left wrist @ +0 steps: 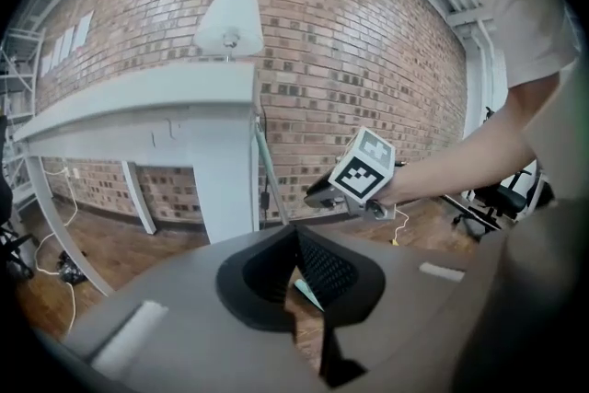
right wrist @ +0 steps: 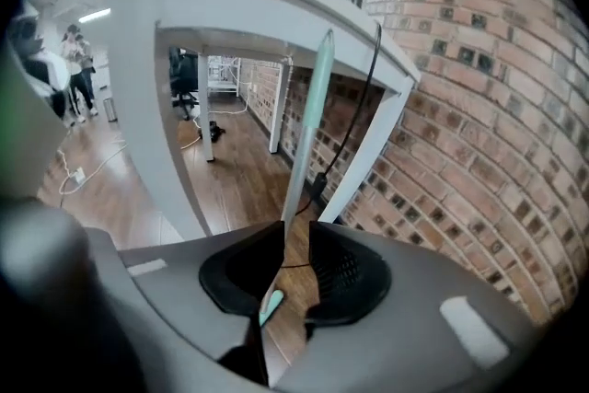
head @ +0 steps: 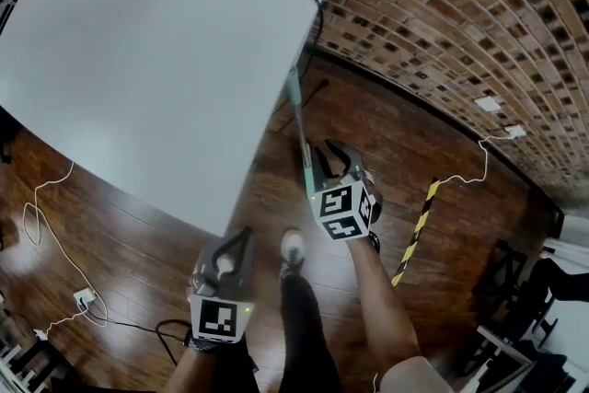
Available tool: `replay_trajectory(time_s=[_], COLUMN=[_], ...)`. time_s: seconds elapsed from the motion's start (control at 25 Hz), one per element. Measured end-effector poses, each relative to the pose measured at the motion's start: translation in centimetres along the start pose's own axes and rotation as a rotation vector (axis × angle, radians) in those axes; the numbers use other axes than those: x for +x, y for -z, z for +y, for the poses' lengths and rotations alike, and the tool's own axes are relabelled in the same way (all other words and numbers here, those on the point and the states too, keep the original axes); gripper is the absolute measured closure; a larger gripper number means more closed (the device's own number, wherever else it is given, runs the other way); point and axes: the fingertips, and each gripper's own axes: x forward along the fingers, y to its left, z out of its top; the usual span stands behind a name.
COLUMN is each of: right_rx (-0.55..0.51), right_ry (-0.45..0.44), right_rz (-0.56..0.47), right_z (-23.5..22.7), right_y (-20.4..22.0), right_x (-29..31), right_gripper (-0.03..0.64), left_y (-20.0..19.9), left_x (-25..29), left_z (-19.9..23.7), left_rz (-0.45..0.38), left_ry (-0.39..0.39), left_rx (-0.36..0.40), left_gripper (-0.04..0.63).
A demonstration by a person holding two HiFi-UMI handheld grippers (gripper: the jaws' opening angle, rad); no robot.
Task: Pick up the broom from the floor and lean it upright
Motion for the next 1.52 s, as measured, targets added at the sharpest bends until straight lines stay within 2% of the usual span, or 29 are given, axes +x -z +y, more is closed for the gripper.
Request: replay_trajectory(time_s=[0.08,0.16,0.32,0.56,0.68,0.84,1.0,1.16,1.24,1.32,1.36,1.4,1.52], right_rx=[-0.024,-0.017,0.019,0.186,0.267,0.343,0.403,0.445,0.511,0.623,0.652,0.648,0.550], right_ry=[0.043,0.082,0.172,0.259,0.304,0.355,0.390,0.365,0.282,0.185,0.163,0.164,0.217], right_rz=[-0.037,-0.081,-0.162,-0.265,-0.295,-0.383,-0.458,-0.494,-0.556,-0.646,-0.675,-0.686,-0.652], right_z=[0.1,0.3,0.4,1.4,1.1,1.3,2.7,3.6,3.4,3.0,2.7,2.3,1.6], right_y=[-1.5,-3.4,-6.2,-11.0,-13.3,-16.3,-18.4,-19.0,-19.7,-19.9,-19.7,-19.5,-18.9], right_x=[-3.0,-6.2,-13.3,-26.7,-33.6,-40.6,-45.7,-48.8,-49.5,-50.6,-51.3,-52.0,-53.4], right_gripper=[0.550,0.603,0.606,0.605,0.604,0.604,0.606,0.606,0.606,0.606,0.606,0.605,0.605], left_y=[-2.2,-4.1,-7.4,-14.0,-17.1,-21.3,-24.1,-25.4,-26.3,-26.8,-27.1,-27.7,-29.9], left_x=[-1.2,-2.6,-4.7,-11.0,-15.3,-20.0,-23.3,-25.9,-26.9,-27.8,-28.1,-28.5,-29.4], left_z=[-0.1,-0.1,0.0,1.1,2.4,4.4,5.1,3.7,3.5,3.6,3.5,3.3,2.5], left_rz=[-0.034,-0.063,-0.093,-0.185,-0.192,-0.215,-0.266,-0.291,-0.302,-0.292,-0.291,-0.302,-0.360], left_ry=[0.020,0.026,0.041,0.118,0.158,0.113,0.073,0.104,0.090,0.057,0.042,0.032,0.012], left_rx=[0.041,0.036,0.019,0.006,0.058,0.146,0.139,0.128,0.129,0.109,0.096,0.087,0.080], left_gripper=[0.594,0.595,0.594,0.595,0.595,0.595,0.595,0.595,0.595,0.595,0.594,0.595,0.595])
